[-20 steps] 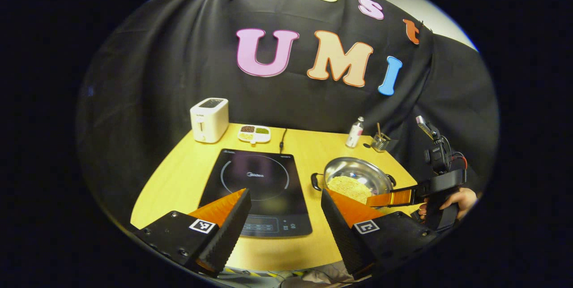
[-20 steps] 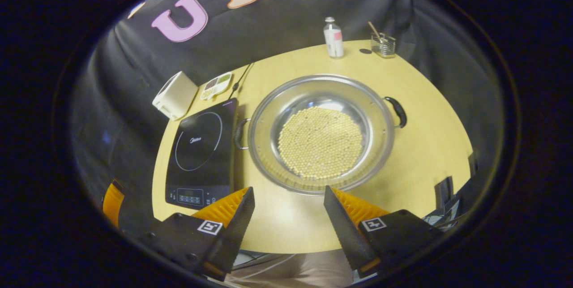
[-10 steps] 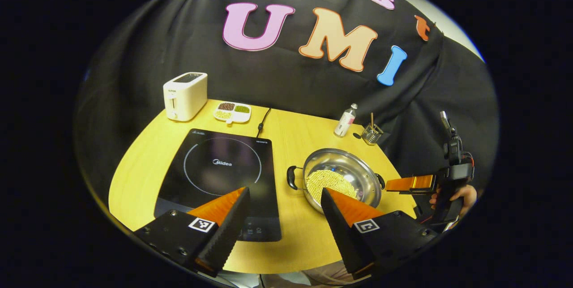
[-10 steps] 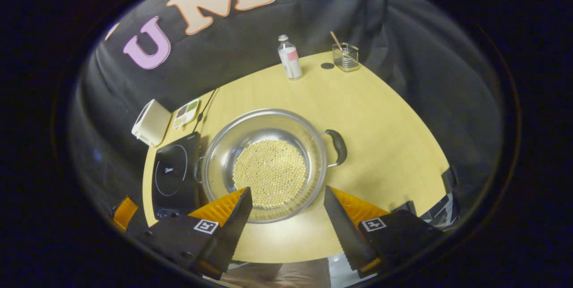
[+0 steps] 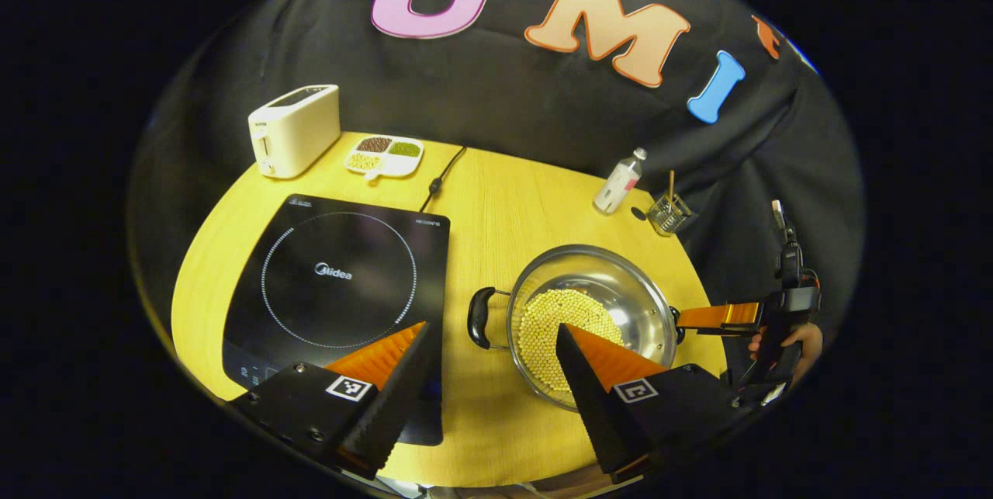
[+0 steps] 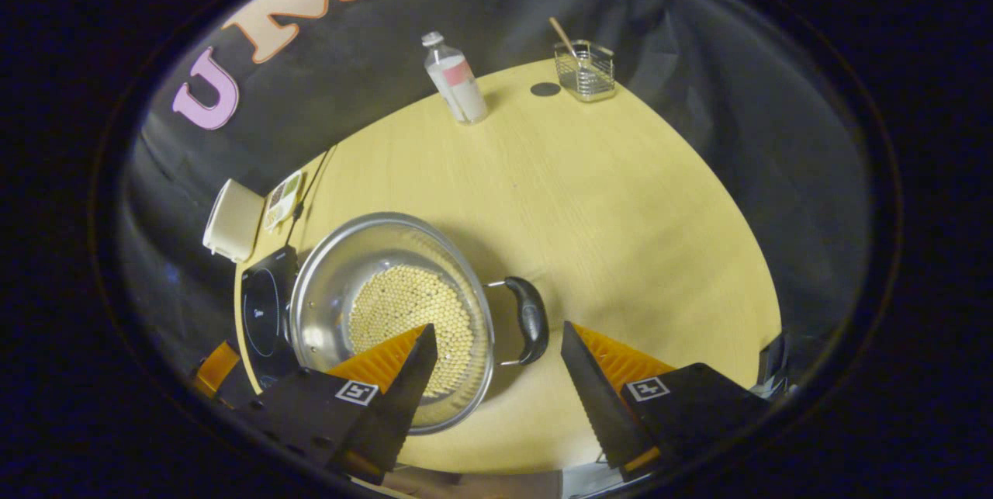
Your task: First push the handle of the pot to place it horizontally, then grasp the pot with both hands and set it on the induction cooktop.
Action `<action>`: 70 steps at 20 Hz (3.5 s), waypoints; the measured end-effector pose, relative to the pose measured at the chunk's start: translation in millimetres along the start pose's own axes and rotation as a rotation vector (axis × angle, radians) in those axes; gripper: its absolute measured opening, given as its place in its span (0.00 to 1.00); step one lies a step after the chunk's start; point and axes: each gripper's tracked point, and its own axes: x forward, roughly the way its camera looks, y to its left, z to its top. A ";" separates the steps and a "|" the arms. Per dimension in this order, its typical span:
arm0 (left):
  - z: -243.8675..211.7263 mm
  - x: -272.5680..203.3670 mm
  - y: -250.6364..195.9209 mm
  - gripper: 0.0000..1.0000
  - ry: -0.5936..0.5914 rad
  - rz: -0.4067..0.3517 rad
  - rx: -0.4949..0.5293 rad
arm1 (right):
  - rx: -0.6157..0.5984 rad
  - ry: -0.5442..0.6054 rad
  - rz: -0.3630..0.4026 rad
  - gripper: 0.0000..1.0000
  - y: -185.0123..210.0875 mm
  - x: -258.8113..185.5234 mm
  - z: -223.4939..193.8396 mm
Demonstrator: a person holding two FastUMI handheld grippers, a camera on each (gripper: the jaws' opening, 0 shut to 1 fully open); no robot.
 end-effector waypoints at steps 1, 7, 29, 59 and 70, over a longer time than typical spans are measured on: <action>-2.5 10.3 -3.1 0.98 0.022 -0.002 -0.002 | -0.008 0.020 0.012 0.99 -2.0 5.3 -0.4; -13.1 61.3 -3.5 0.98 0.115 -0.013 -0.054 | -0.032 0.143 0.106 0.94 1.9 37.3 -8.7; -54.4 133.1 16.1 0.78 0.410 0.036 -0.037 | -0.042 0.305 0.219 0.65 6.4 86.0 -18.7; -33.5 -3.8 77.9 0.59 0.387 0.067 -0.004 | -0.096 0.279 0.238 0.53 89.6 -23.0 -77.6; 2.9 -41.2 235.1 0.59 0.314 0.050 -0.004 | -0.116 0.193 0.222 0.53 240.1 -23.1 -111.6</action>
